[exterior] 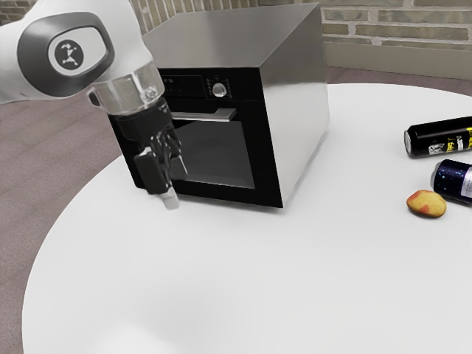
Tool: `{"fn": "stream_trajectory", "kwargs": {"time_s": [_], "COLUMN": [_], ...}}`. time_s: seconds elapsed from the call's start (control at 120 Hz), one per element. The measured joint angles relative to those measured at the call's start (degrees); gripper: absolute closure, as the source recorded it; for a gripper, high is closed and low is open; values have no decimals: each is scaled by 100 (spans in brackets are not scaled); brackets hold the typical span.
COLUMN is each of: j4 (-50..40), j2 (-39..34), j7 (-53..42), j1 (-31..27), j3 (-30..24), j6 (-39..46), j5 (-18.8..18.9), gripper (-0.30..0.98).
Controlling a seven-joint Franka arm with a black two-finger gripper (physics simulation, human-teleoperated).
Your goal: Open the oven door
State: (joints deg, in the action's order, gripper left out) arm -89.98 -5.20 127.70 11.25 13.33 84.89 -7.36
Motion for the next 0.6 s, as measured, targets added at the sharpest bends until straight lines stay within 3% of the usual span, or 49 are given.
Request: {"fn": "stream_trajectory", "kwargs": {"time_s": [0.15,0.25,0.4,0.567,0.6], "j4": [-330,-63,1236,1428,1365], "j2": [-339,-630,366,522,534], "j7": [40,80,-10,-348,-579], "j1": [52,-282,-897,-1517,-1850], "j3": [30,67,135,-154,-427], "j6": [169,240,363,225,361], "j5": [-19,481,874,978,965], "gripper": [0,0,0,0,1]}}
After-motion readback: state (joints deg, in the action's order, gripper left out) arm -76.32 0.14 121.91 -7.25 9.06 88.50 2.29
